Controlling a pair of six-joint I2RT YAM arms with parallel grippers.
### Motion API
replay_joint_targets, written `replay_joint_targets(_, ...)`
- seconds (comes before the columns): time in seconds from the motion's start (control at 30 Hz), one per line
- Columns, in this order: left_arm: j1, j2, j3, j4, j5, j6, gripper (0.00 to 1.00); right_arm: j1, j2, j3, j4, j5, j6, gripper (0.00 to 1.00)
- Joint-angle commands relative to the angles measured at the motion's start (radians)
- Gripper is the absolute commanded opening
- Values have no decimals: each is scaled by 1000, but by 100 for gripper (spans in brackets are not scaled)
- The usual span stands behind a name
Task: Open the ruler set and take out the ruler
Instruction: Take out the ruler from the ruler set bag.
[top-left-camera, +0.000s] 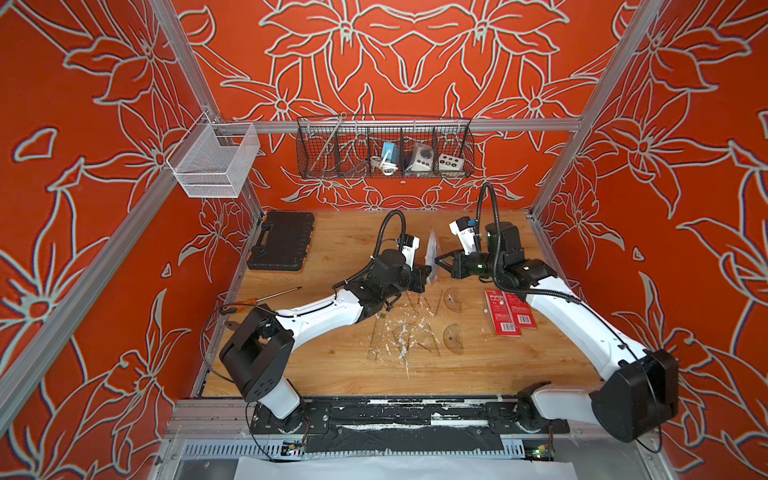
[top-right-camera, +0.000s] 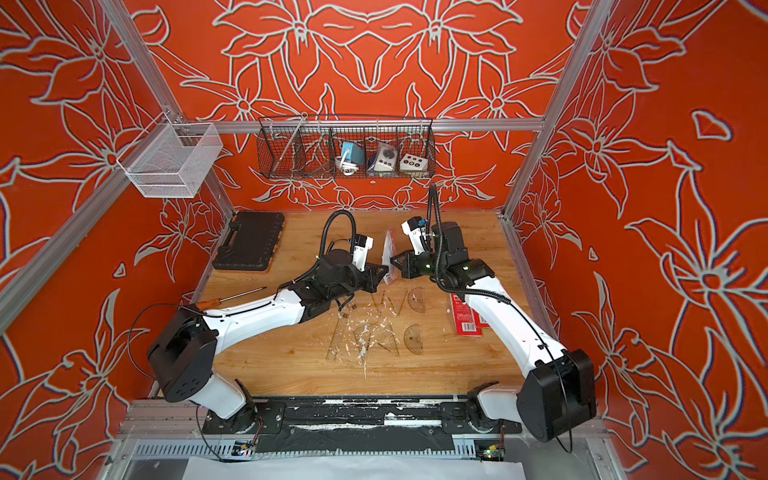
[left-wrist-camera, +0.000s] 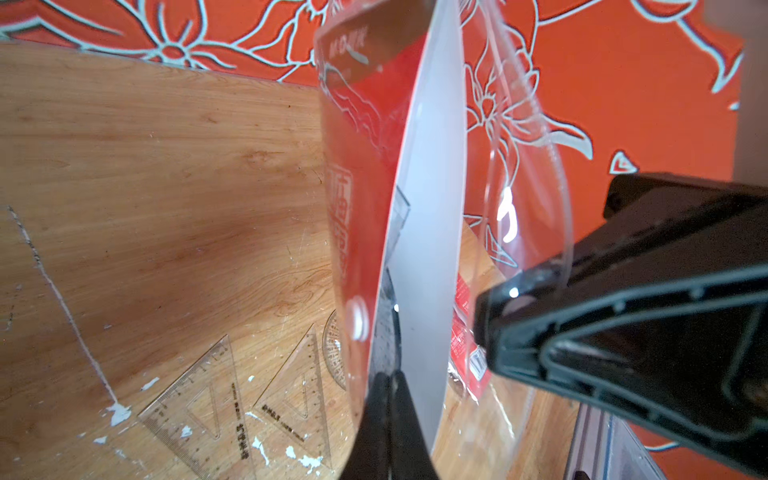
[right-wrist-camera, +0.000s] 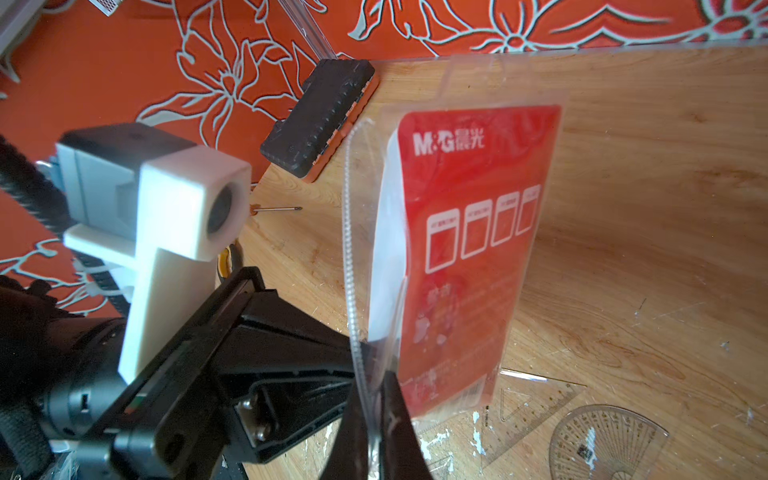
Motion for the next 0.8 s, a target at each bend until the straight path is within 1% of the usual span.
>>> replay_joint_targets(0.0, -5, 18, 20, 21, -38, 1, 3, 0, -3, 13, -7, -34, -21, 0)
replay_joint_targets(0.27, -3, 26, 48, 41, -78, 13, 5, 0, -4, 11, -32, -43, -40, 0)
replay_joint_targets(0.43, -2, 23, 52, 68, -94, 19, 9, 0, -8, 2, -39, -45, -49, 0)
replay_joint_targets(0.57, -3, 30, 58, 72, -89, 27, 11, 0, -10, -3, -39, -43, -49, 0)
replay_joint_targets(0.77, -3, 71, 108, 47, -65, 41, 13, 0, -11, 3, -42, -52, -53, 0)
